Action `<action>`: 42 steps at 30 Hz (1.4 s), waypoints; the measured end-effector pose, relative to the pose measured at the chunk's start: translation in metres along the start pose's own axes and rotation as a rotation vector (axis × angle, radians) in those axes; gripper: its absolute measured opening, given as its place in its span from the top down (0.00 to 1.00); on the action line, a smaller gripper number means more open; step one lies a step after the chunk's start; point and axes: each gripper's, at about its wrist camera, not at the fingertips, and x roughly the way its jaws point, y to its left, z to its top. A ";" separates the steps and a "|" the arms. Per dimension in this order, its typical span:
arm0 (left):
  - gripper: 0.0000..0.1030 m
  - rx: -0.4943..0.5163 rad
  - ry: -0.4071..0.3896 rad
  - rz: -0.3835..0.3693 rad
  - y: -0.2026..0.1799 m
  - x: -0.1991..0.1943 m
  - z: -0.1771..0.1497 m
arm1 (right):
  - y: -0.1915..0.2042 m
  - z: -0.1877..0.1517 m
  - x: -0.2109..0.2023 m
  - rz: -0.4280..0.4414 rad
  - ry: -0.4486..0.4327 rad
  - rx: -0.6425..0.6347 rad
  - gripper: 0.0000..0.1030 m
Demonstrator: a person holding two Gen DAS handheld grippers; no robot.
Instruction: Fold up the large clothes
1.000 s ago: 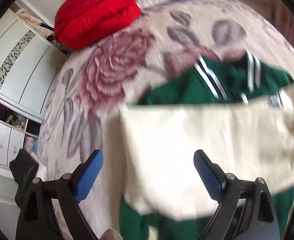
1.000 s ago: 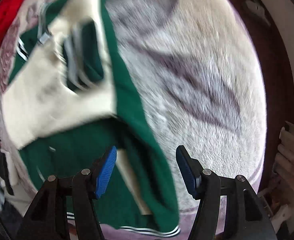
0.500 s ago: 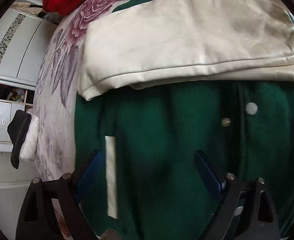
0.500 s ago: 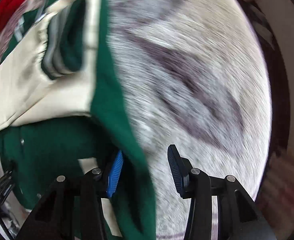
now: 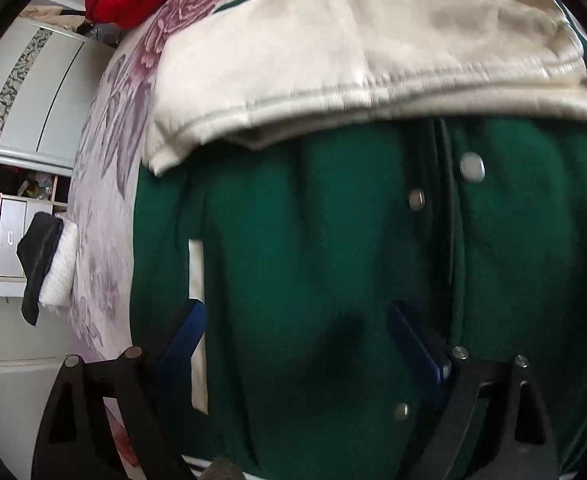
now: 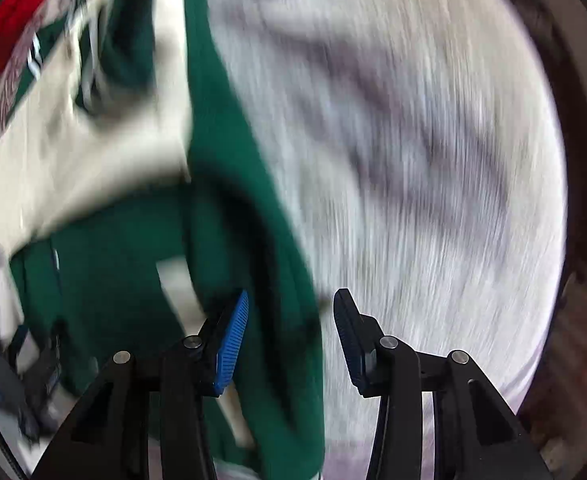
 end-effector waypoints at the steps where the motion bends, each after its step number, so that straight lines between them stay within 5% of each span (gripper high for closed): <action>1: 0.10 0.008 0.004 0.002 -0.002 0.000 -0.005 | -0.011 -0.017 0.015 -0.027 0.043 -0.004 0.84; 2: 0.10 0.022 0.011 0.006 -0.003 0.000 -0.012 | -0.022 -0.027 0.022 -0.071 0.036 -0.001 0.85; 7: 0.10 0.037 0.033 0.005 0.009 -0.006 -0.046 | -0.048 -0.067 -0.005 0.046 -0.016 0.155 0.83; 11: 0.10 0.024 0.095 0.003 0.032 0.001 -0.082 | -0.035 -0.145 -0.008 0.277 0.088 0.208 0.78; 17: 0.10 -0.006 0.204 0.012 0.066 0.034 -0.129 | -0.003 -0.243 0.092 0.532 0.304 0.421 0.69; 20: 0.10 -0.001 0.204 0.015 0.073 0.044 -0.136 | 0.019 -0.278 0.130 0.602 0.317 0.517 0.65; 26: 0.10 0.015 0.163 -0.023 0.082 0.048 -0.138 | 0.015 -0.299 0.150 0.613 0.210 0.654 0.63; 28: 0.10 0.019 0.148 -0.038 0.087 0.047 -0.138 | 0.024 -0.305 0.150 0.560 0.182 0.670 0.88; 30: 0.10 0.025 0.134 -0.049 0.093 0.045 -0.139 | 0.028 -0.316 0.143 0.527 0.152 0.670 0.96; 35: 0.10 0.031 0.115 -0.059 0.108 0.051 -0.149 | 0.069 -0.339 0.126 0.407 0.086 0.566 0.98; 42: 0.10 -0.068 0.039 -0.023 0.171 0.052 -0.106 | 0.111 -0.324 0.119 0.212 0.312 0.360 0.95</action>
